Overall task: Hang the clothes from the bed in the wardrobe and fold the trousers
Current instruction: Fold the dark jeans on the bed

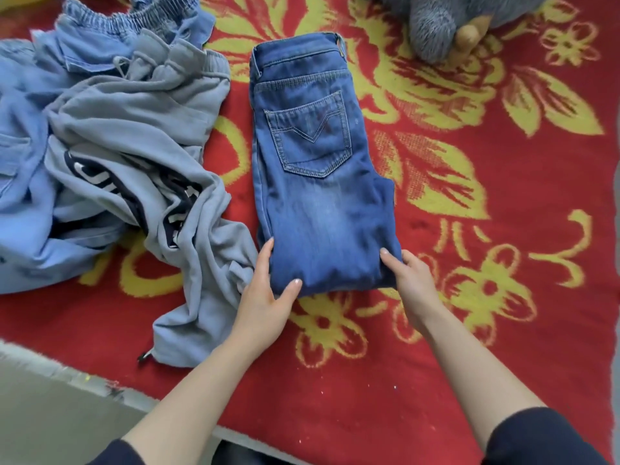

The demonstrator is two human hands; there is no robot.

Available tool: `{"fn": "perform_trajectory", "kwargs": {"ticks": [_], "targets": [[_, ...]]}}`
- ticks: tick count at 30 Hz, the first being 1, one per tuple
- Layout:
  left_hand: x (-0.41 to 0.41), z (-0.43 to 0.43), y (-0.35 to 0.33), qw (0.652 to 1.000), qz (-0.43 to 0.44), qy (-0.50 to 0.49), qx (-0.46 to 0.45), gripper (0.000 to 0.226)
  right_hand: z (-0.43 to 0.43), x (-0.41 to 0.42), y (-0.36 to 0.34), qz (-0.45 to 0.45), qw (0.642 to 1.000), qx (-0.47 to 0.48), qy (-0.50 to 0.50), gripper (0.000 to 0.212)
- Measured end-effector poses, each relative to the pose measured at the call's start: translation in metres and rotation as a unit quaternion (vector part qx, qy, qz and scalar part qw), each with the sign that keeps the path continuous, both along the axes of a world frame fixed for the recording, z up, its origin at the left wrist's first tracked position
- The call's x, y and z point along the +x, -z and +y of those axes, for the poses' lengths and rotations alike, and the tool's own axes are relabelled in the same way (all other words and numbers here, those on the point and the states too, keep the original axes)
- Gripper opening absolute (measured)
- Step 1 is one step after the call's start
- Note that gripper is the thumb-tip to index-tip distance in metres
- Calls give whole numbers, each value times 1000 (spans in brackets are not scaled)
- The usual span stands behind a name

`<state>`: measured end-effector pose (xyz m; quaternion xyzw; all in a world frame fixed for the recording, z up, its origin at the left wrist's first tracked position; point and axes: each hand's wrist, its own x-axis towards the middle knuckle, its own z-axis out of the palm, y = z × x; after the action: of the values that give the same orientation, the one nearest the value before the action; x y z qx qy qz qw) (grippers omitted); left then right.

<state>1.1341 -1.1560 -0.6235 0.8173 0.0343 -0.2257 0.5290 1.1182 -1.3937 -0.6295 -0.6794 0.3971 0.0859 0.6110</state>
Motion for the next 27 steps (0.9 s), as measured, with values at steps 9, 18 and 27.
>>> {"fn": "perform_trajectory", "kwargs": {"ticks": [9, 18, 27], "targets": [[-64, -40, -44, 991, 15, -45, -126, 74, -56, -51, -39, 12, 1000, -16, -16, 19], [-234, -22, -12, 955, 290, -37, -53, 80, -66, -225, -17, 333, 926, 47, -172, 21], [-251, -24, -13, 879, -149, 332, 309, 98, -40, -250, -16, -31, 754, -398, -522, 90]]}}
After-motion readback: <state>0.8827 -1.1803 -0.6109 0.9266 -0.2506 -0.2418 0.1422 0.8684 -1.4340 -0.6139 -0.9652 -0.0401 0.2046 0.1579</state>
